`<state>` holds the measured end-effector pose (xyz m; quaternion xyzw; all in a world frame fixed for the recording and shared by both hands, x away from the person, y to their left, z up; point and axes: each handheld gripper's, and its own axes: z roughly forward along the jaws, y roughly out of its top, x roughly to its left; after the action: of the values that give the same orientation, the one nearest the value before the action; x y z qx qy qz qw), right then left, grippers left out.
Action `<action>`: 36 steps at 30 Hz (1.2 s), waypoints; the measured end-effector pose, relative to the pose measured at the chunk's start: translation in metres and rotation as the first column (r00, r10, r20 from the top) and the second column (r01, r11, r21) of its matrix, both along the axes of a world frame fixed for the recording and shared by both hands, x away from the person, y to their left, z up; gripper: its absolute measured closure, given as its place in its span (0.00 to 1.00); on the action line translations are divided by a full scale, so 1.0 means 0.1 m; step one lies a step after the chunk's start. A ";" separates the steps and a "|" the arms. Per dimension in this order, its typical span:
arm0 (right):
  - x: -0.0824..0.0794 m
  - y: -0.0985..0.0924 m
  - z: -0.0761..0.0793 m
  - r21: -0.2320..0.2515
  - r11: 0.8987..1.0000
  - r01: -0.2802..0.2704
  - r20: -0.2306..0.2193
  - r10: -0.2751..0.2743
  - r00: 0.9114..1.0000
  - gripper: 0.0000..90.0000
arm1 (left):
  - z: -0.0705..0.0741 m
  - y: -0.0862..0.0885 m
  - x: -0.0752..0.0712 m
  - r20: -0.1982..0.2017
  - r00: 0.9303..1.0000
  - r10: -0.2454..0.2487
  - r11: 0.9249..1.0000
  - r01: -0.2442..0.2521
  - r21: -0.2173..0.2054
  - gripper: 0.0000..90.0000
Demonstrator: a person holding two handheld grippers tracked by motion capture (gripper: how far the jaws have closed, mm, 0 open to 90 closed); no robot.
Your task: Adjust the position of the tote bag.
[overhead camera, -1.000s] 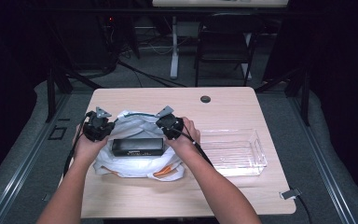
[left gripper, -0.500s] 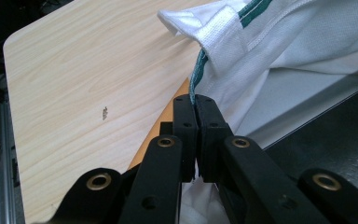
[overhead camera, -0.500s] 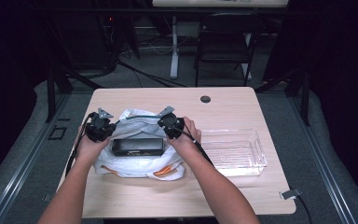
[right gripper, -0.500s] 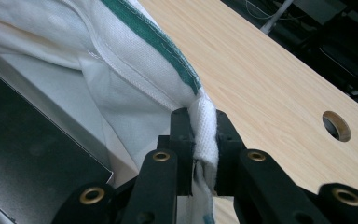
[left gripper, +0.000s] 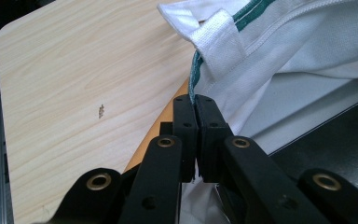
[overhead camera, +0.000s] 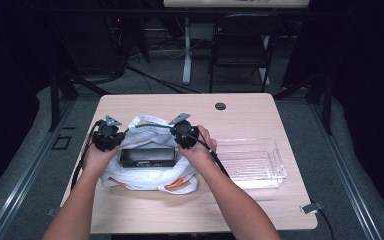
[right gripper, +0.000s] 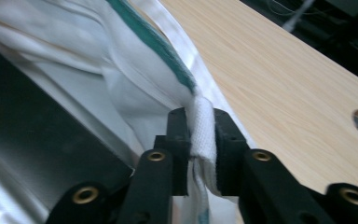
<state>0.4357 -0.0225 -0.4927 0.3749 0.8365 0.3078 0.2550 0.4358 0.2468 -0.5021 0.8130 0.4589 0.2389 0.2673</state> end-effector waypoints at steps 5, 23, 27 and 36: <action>-0.04 0.01 0.05 0.029 0.999 -0.022 0.009 0.022 1.000 0.80 | -0.01 -0.01 0.00 0.003 1.000 0.007 1.000 -0.007 0.002 0.98; -0.14 -0.09 0.23 0.033 0.997 -0.072 0.049 0.070 0.996 0.78 | -0.02 -0.01 0.04 -0.013 1.000 0.014 1.000 -0.014 -0.001 0.98; -0.14 -0.08 0.20 0.014 0.997 -0.070 0.053 0.069 0.996 0.87 | -0.03 -0.01 0.05 -0.011 1.000 0.016 1.000 -0.017 -0.010 0.98; -0.08 -0.08 0.13 -0.027 0.998 -0.054 0.039 0.055 0.998 0.92 | -0.03 -0.03 0.07 -0.018 1.000 0.011 1.000 -0.011 -0.004 0.98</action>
<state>0.4281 -0.0304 -0.4794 0.3425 0.8450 0.3112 0.2681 0.4427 0.2443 -0.5052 0.8121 0.4661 0.2319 0.2635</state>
